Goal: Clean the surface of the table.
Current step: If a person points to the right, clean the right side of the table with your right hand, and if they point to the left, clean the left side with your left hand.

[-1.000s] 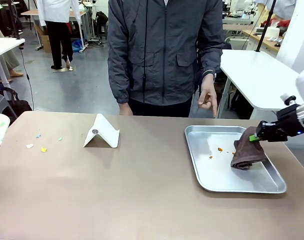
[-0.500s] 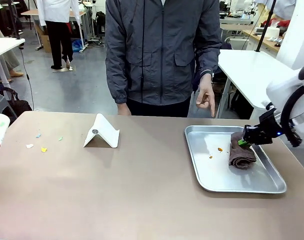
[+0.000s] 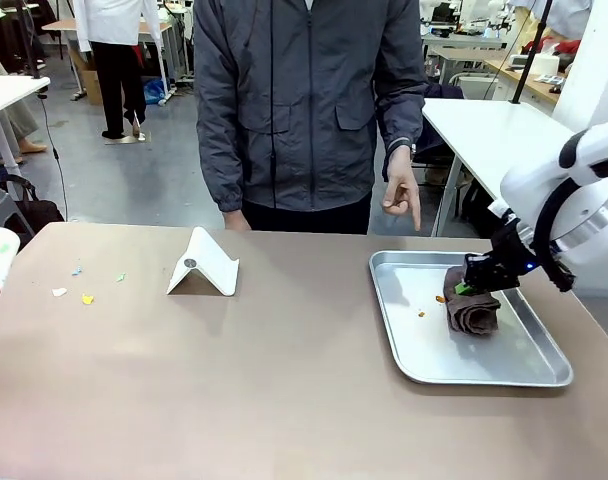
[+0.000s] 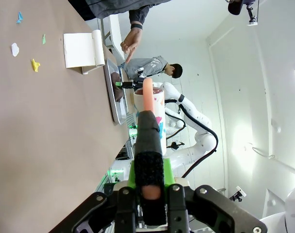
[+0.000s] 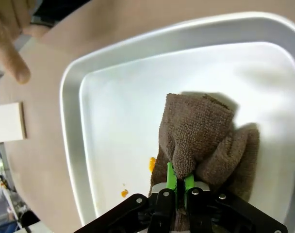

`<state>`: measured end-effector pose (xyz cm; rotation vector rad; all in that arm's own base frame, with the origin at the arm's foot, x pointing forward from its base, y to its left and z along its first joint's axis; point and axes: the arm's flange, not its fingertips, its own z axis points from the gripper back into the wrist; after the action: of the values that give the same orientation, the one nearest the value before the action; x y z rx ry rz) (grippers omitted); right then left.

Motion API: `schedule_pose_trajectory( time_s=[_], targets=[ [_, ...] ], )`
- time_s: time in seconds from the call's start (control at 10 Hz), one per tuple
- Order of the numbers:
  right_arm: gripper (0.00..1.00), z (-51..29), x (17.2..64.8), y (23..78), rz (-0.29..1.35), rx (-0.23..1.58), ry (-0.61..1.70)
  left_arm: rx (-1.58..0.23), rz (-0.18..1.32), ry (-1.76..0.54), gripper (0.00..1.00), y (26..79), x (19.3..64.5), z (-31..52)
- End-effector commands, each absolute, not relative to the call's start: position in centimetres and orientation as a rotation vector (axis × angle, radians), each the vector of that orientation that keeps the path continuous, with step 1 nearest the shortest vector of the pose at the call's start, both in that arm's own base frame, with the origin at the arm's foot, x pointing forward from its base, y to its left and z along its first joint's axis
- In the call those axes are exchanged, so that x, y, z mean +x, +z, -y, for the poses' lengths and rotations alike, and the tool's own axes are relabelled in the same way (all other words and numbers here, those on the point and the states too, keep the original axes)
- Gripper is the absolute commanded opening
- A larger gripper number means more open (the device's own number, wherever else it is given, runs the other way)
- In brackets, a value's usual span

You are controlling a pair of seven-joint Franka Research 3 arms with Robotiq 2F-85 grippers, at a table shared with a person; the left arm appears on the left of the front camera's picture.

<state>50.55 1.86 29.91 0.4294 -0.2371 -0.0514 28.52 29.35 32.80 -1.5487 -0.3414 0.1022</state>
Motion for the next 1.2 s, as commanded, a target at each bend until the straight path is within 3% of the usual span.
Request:
schedule_pose_trajectory(
  time_s=[0.0,0.5,1.1],
  targets=[
    [0.06,-3.9,51.4,30.0,0.193,0.47,-0.005,-1.546,0.34,0.095,0.07,33.2,28.1,-29.4],
    [0.06,-10.0,51.0,29.7,0.143,0.518,0.169,-1.546,0.34,0.095,0.07,33.2,28.1,-29.4],
    [0.06,-12.8,49.1,29.6,0.099,0.422,0.339,-1.546,0.34,0.095,0.07,33.2,28.1,-29.4]
  ],
)
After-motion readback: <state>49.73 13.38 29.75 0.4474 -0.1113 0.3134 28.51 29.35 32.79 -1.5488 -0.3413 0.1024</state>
